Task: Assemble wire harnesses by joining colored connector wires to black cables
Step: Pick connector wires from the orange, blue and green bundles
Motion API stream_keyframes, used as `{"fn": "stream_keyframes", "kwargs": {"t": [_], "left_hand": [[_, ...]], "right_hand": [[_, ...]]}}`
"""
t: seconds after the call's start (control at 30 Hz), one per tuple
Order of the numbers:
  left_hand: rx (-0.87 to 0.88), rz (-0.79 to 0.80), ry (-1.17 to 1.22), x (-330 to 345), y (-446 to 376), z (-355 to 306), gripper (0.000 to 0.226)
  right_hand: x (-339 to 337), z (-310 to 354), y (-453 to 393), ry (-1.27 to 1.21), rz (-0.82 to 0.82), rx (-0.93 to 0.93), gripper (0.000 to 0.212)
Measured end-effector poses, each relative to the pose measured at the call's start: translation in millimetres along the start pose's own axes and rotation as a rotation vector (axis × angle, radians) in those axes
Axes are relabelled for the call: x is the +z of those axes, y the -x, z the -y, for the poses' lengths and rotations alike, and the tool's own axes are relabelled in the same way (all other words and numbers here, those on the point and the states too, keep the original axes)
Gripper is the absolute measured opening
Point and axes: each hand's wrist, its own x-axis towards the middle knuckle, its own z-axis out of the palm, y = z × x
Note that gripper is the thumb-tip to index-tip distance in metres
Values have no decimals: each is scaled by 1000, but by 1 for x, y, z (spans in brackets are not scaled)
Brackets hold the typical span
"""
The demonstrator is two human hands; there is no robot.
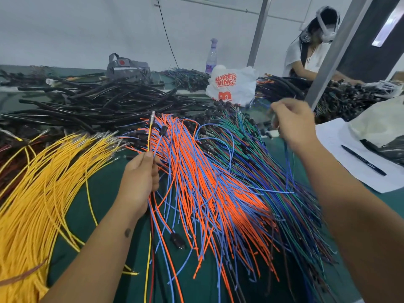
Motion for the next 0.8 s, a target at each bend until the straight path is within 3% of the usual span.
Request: {"fn": "stream_keyframes", "kwargs": {"t": [0.07,0.17,0.27,0.47,0.67,0.8], "left_hand": [[2,0,-2,0,0,1,37],[0,1,-9,0,-1,1,36],[-4,1,-11,0,-1,2,36],[2,-9,-17,-1,-2,4,36],[43,25,30,0,-4,9,36],[48,35,30,-3,-6,9,36]], "right_hand": [[-4,-9,2,50,73,98,45],[-12,-20,5,25,17,216,50],[-17,-25,4,48,48,292,42],[-12,-24,-9,-187,-27,437,23],[21,-2,-20,-542,266,822,40],[50,3,-8,-424,453,743,25]]}}
